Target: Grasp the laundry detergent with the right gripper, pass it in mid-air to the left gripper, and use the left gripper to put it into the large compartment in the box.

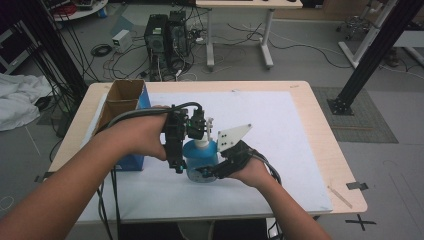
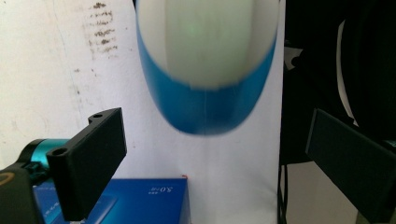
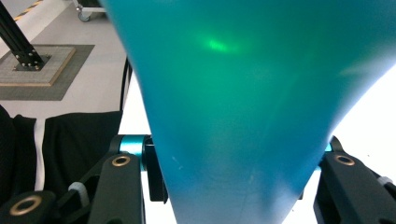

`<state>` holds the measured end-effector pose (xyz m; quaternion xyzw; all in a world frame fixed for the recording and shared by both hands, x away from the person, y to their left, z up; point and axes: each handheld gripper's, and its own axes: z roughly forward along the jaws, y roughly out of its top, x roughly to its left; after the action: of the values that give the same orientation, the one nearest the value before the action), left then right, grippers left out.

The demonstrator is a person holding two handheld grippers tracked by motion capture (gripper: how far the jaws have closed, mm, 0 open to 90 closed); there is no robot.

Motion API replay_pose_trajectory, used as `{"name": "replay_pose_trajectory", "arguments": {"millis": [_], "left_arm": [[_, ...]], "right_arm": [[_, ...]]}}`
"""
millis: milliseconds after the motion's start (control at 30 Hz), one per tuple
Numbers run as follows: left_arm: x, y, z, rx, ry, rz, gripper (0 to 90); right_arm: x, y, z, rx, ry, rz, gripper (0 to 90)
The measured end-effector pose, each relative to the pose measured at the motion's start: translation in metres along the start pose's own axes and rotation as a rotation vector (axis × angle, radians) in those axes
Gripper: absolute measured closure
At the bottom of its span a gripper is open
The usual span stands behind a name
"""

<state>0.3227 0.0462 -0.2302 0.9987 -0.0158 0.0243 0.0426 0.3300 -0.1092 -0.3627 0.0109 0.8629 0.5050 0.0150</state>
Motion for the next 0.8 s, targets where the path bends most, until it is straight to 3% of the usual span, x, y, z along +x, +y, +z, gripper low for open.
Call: {"name": "replay_pose_trajectory", "arguments": {"millis": [800], "left_arm": [[0.000, 0.014, 0.014, 0.009, -0.004, 0.011, 5.1]], "right_arm": [[0.005, 0.011, 0.016, -0.007, 0.035, -0.004, 47.6]]}}
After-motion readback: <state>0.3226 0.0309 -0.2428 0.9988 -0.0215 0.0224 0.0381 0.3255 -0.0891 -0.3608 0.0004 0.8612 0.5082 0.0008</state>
